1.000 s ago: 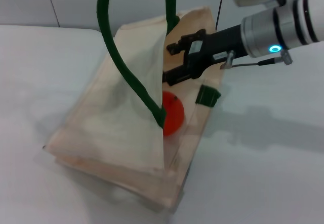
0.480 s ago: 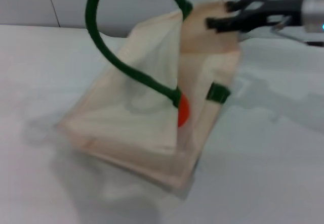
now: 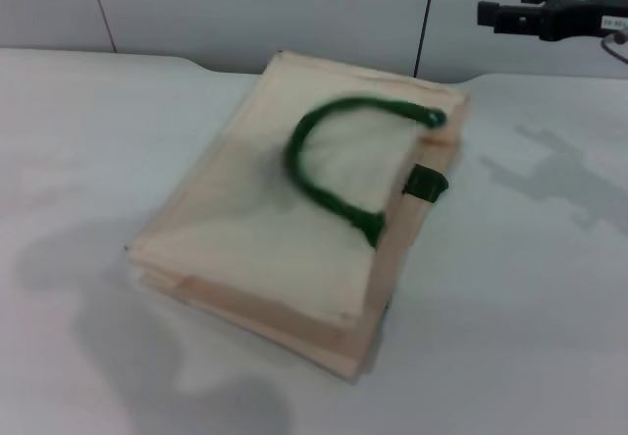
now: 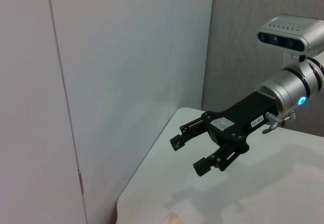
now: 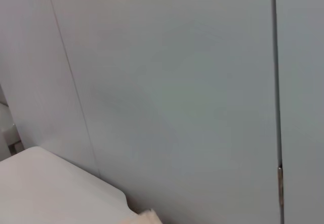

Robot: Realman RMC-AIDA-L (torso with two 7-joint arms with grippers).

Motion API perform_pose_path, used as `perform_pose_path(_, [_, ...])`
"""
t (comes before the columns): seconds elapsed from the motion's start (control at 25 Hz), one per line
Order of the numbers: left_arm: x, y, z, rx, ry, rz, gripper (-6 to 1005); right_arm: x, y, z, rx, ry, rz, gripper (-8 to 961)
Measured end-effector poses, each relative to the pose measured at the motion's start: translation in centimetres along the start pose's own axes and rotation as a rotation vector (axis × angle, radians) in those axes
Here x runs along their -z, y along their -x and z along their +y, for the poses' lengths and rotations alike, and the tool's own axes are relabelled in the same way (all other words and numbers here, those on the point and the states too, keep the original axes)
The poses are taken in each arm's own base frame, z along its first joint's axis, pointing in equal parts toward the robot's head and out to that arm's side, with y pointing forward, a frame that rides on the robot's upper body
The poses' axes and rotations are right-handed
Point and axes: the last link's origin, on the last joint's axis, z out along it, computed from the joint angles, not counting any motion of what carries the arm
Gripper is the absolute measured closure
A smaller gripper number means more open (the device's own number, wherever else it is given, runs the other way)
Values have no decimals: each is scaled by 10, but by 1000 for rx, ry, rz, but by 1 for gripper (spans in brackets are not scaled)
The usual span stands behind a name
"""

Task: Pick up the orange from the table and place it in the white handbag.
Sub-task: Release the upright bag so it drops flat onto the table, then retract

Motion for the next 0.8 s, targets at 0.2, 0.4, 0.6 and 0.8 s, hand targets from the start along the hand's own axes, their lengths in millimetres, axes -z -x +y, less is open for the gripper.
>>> perform_pose_path(0.2, [0, -2, 0, -10, -4, 14, 539, 0, -2, -1, -3, -12, -2, 62])
perform_pose_path(0.4, [9, 6, -3, -4, -41, 105, 444, 0, -4, -9, 2, -84, -41, 62])
perform_pose_path(0.6, [25, 39, -4, 20, -142, 331, 311, -3, -5, -11, 40, -159, -142, 62])
perform_pose_path(0.8, [15, 65, -7, 45, -219, 436, 150, 7, -15, -20, 16, -216, -165, 62])
